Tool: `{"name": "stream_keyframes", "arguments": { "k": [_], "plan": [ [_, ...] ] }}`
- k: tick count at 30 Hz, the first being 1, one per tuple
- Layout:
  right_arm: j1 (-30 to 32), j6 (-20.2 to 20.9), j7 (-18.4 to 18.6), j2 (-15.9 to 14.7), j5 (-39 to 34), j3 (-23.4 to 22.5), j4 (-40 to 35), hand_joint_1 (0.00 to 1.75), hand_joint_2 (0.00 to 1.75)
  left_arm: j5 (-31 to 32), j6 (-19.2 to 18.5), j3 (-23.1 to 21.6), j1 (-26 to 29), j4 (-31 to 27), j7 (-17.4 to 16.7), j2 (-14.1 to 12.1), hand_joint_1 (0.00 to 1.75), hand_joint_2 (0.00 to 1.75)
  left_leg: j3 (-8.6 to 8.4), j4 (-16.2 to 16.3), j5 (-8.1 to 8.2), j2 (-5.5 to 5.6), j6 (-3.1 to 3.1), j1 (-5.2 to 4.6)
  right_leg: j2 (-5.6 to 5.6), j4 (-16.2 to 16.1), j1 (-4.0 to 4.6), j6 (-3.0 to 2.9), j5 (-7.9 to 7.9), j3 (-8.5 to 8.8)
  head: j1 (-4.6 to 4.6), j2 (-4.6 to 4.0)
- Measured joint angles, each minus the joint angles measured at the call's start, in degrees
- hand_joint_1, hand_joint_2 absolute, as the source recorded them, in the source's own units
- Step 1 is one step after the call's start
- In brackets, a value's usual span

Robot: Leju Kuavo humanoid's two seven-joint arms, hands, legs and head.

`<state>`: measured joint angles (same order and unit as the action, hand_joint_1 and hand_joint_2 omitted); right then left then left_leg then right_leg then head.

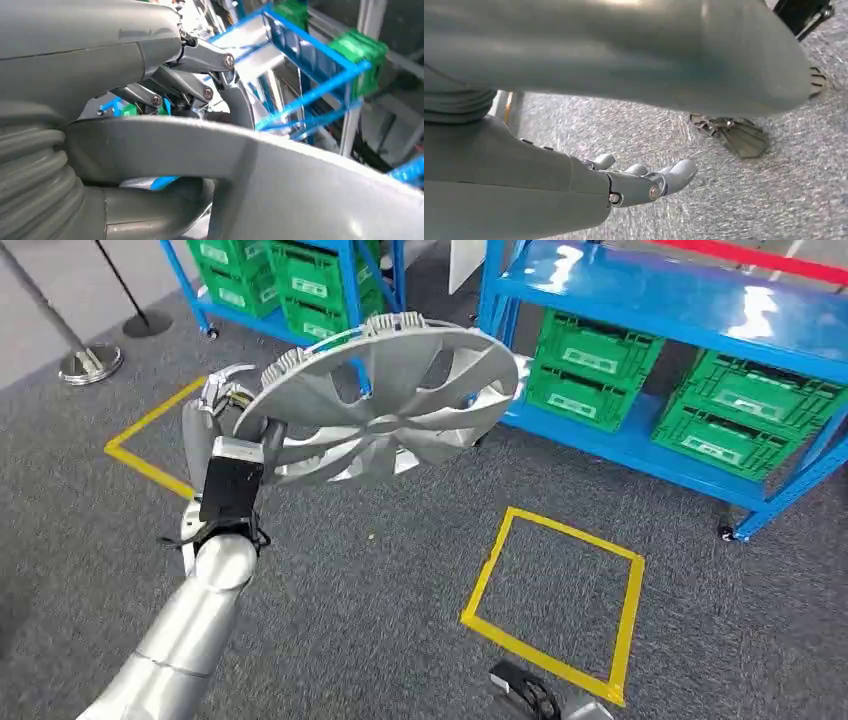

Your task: Take the parts from the cabinet and place them on the table.

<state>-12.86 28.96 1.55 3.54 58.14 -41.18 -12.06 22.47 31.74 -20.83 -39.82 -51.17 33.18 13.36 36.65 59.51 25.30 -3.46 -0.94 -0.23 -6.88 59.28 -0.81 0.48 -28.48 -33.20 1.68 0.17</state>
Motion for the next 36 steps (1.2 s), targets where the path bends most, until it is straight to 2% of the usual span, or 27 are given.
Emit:
{"name": "stream_keyframes", "arguments": {
  "k": [2, 3, 4, 5, 7, 8, 9, 11, 12, 13, 15, 17, 18, 19, 20, 22, 23, 24, 26, 27, 28, 29, 32, 33, 34, 35, 36],
  "plan": [
    [-0.2, 0.0, 0.0, 0.0, 0.0, 0.0, 0.0, 0.00, 0.00, -0.4, -0.5, 0.0, 0.0, 0.0, 0.2, -0.3, 1.75, 1.75, 0.01, -0.4, -0.28, 1.51, 0.90, -0.09, -1.13, -0.4, -0.30, 0.82, -0.09, 0.52, 0.00, 0.00],
    [-0.3, 0.0, 0.0, 0.0, 0.0, 0.0, 0.0, 0.00, 0.00, -0.6, -0.7, 0.0, -0.1, 0.1, 0.3, -0.3, 1.75, 1.75, -0.22, -0.7, -0.54, 2.07, 1.27, 0.28, 1.71, 0.4, -0.56, 1.19, -0.80, 0.27, -0.04, 0.00],
    [-0.3, 0.0, 0.0, 0.0, 0.0, 0.0, 0.0, 0.00, 0.00, -0.9, -1.0, 0.0, -0.3, 0.2, 0.4, -0.3, 1.75, 1.75, -0.17, -0.7, -0.62, 2.71, 1.59, 0.36, 4.44, 2.5, -0.75, 1.11, -2.35, -0.70, -0.04, 0.00],
    [-0.2, 0.0, 0.0, 0.0, 0.0, 0.0, 0.0, 0.00, 0.00, -1.1, -1.2, 0.0, -0.4, 0.2, 0.5, -0.1, 1.75, 1.75, -0.08, -0.7, -0.68, 3.28, 1.95, 0.36, 5.99, 7.0, -0.70, 1.05, -4.74, -2.86, -0.31, 0.00],
    [0.2, 0.0, 0.1, 0.0, 0.0, 0.0, 0.0, 0.00, 0.00, -1.4, -1.7, 0.0, -0.3, 0.6, 0.8, 0.1, 1.75, 1.75, 0.02, -0.7, -0.72, 4.95, 2.14, 0.11, 6.68, 16.0, -0.39, 0.99, -7.96, -7.46, -0.35, 0.00],
    [0.3, 0.0, 0.2, 0.0, 0.0, 0.0, 0.0, 0.00, 0.00, -1.3, -1.5, 0.0, -0.3, 0.9, 0.9, 0.1, 1.75, 1.75, 0.07, -0.6, -0.74, 5.82, 2.18, 0.01, 6.76, 17.7, -0.26, 0.87, -7.79, -8.68, -0.35, 0.00],
    [0.4, 0.0, 0.3, 0.0, -0.1, 0.0, 0.0, 0.00, 0.00, -1.0, -1.1, -0.1, -0.3, 1.1, 1.0, 0.1, 1.75, 1.75, 0.09, -0.5, -0.75, 6.63, 2.18, -0.02, 6.81, 16.6, -0.16, 0.66, -6.32, -8.42, -0.35, 0.00],
    [0.4, 0.0, 0.2, 0.0, -0.2, 0.0, 0.0, 0.00, 0.00, -0.5, -0.6, -0.2, -0.3, 1.4, 1.0, 0.1, 1.75, 1.75, 0.10, -0.1, -0.76, 8.33, 2.08, -0.02, 7.68, 7.7, -0.16, 0.22, -1.02, -4.47, -0.35, 0.00],
    [0.4, 0.0, 0.1, -0.1, -0.4, 0.0, 0.0, 0.00, 0.00, -0.4, -0.5, -0.2, -0.4, 1.4, 1.1, 0.2, 1.75, 1.75, 0.20, 0.1, -0.71, 9.14, 1.96, 0.05, 9.77, 2.3, -0.32, -0.01, 1.02, -1.96, -0.35, 0.00],
    [0.4, 0.0, 0.1, -0.2, -0.4, 0.0, 0.0, 0.00, 0.00, -0.3, -0.4, -0.2, -0.6, 1.5, 1.1, 0.3, 1.75, 1.75, 0.59, 0.3, -0.80, 9.74, 1.54, -0.23, 11.76, 1.0, -0.39, -0.09, -0.21, -1.41, -0.31, 0.00],
    [0.4, 0.0, 0.1, -0.2, -0.4, 0.0, 0.0, 0.00, 0.00, -0.3, -0.4, -0.3, -0.7, 1.6, 1.1, 0.4, 1.75, 1.75, 1.00, 0.1, -1.16, 10.88, 0.86, 0.15, 10.50, 0.8, -0.09, -0.26, 0.20, -1.47, -0.33, 0.00],
    [0.3, 0.0, 0.2, -0.2, -0.4, 0.0, 0.0, 0.00, 0.00, -0.3, -0.5, -0.3, -0.8, 1.7, 1.0, 0.1, 1.75, 1.75, 1.15, -0.3, -1.61, 12.28, -0.07, 0.22, 9.31, 0.5, -0.16, -1.07, 0.55, -1.05, -0.33, 0.00],
    [0.2, 0.0, 0.1, -0.1, -0.4, 0.0, 0.0, 0.00, 0.00, -0.2, -0.5, -0.3, -0.8, 1.7, 0.8, 0.1, 1.75, 1.75, 1.63, 0.1, -1.25, 11.32, -0.12, 0.24, 8.34, 0.0, -0.53, -1.50, 0.90, -0.85, -0.37, 0.00],
    [0.1, 0.0, 0.0, -0.2, -0.4, 0.0, 0.0, 0.00, 0.00, -0.2, -0.5, -0.3, -1.1, 1.8, 0.5, 0.0, 1.75, 1.75, 2.37, 1.8, 0.06, 8.24, -0.40, -0.17, 8.00, -0.2, -0.47, -1.90, 0.97, -0.71, 0.08, 0.00],
    [0.1, 0.0, -0.1, -0.2, -0.4, 0.0, 0.0, 0.00, 0.00, -0.3, -0.9, -0.3, -1.4, 1.8, 0.2, 0.0, 1.75, 1.75, 4.13, 5.4, 2.11, 5.96, -0.67, -0.08, 7.28, -0.2, -0.35, -2.05, 0.97, -0.65, 0.13, 0.00],
    [0.2, 0.0, -0.1, -0.2, -0.1, 0.0, 0.0, 0.00, 0.00, -1.0, -1.0, -0.4, -1.4, 1.8, 0.3, 0.0, 1.75, 1.75, 8.21, 14.1, 5.66, 4.26, -1.14, 0.26, 5.75, -0.2, -0.22, -2.26, 0.81, -0.62, 0.15, 0.00],
    [0.2, 0.0, -0.1, -0.2, 0.0, 0.0, 0.0, 0.00, 0.00, -1.3, -1.0, -0.4, -1.3, 1.9, 0.4, -0.2, 1.75, 1.75, 9.49, 16.7, 6.17, 4.04, -1.32, 0.48, 4.97, -0.2, -0.22, -2.29, 0.77, -0.62, 0.15, 0.00],
    [0.2, 0.0, -0.1, -0.2, 0.1, 0.0, 0.0, 0.00, 0.00, -1.4, -0.9, -0.4, -1.2, 1.8, 0.6, -0.3, 1.75, 1.75, 9.27, 16.4, 5.31, 3.87, -1.45, 0.66, 4.22, -0.1, -0.23, -2.23, 0.70, -0.57, 0.15, 0.00],
    [0.0, 0.0, 0.0, -0.2, 0.3, 0.0, 0.0, 0.00, 0.00, -1.6, -0.7, -0.4, -1.1, 1.7, 1.1, -0.5, 1.75, 1.75, 5.20, 9.0, 1.36, 3.02, -1.46, 0.85, 2.84, 0.0, -0.25, -1.94, 0.44, -0.33, 0.15, 0.00],
    [-0.1, 0.0, 0.0, -0.2, 0.5, 0.0, 0.0, 0.00, 0.00, -1.7, -0.7, -0.4, -1.2, 1.5, 1.2, -0.6, 1.75, 1.75, 2.37, 4.0, -0.55, 1.63, -1.32, 0.82, 2.20, 0.0, -0.25, -1.71, 0.22, -0.13, 0.17, 0.00],
    [-0.1, 0.0, 0.1, -0.3, 0.5, 0.0, 0.0, 0.00, 0.00, -1.8, -0.6, -0.4, -1.2, 1.3, 1.3, -0.6, 1.75, 1.75, 0.68, 0.5, -0.27, -1.91, -1.23, 0.40, 1.72, 0.0, 0.02, -1.37, -0.01, 0.02, 0.18, 0.00],
    [-0.2, 0.0, 0.1, -0.3, 0.5, 0.0, 0.0, 0.00, 0.00, -1.9, -0.6, -0.4, -1.2, 1.1, 1.3, -0.5, 1.75, 1.75, 0.16, 0.0, -0.46, -1.32, -0.33, 0.07, 1.14, 0.2, 0.42, -0.92, -0.29, 0.04, 0.04, 0.00],
    [-0.2, 0.0, 0.2, -0.3, 0.6, 0.0, 0.0, 0.00, 0.00, -1.9, -0.4, -0.4, -1.1, 1.1, 1.4, -0.9, 1.75, 1.75, 0.65, 0.0, -0.57, 1.00, 0.59, -0.20, -0.91, -0.3, 0.37, -0.07, -0.35, 0.62, -0.20, 0.00],
    [-0.3, 0.0, 0.3, -0.3, 0.6, 0.0, 0.0, 0.00, 0.00, -1.9, -0.4, -0.4, -1.1, 0.9, 1.4, -0.9, 1.75, 1.75, 0.29, -0.4, -0.89, 1.79, 1.07, 0.25, -0.53, 0.0, 0.07, 0.46, -0.87, 0.48, -0.28, 0.00],
    [-0.4, 0.0, 0.2, -0.3, 0.5, 0.0, 0.0, 0.00, 0.00, -1.9, -0.4, -0.4, -1.2, 0.9, 1.4, -1.0, 1.75, 1.75, 0.27, -0.4, -0.92, 2.37, 1.16, 0.28, 2.98, 1.2, -0.13, 0.68, -1.74, 0.22, -0.28, 0.00],
    [-0.4, 0.0, 0.2, -0.2, 0.5, 0.0, 0.0, 0.00, 0.00, -2.1, -0.5, -0.4, -1.2, 0.9, 1.5, -1.0, 1.75, 1.75, 0.34, -0.4, -0.92, 2.93, 1.60, 0.34, 5.14, 4.4, -0.25, 0.67, -3.65, -1.30, -0.39, 0.00],
    [-0.3, 0.0, 0.2, -0.2, 0.5, 0.0, 0.0, 0.00, 0.00, -2.1, -0.5, -0.4, -1.2, 0.9, 1.6, -0.7, 1.75, 1.75, 0.38, -0.4, -0.95, 3.64, 1.84, 0.32, 6.02, 8.7, -0.14, 0.64, -5.61, -3.47, -0.44, 0.00]
  ]
}}
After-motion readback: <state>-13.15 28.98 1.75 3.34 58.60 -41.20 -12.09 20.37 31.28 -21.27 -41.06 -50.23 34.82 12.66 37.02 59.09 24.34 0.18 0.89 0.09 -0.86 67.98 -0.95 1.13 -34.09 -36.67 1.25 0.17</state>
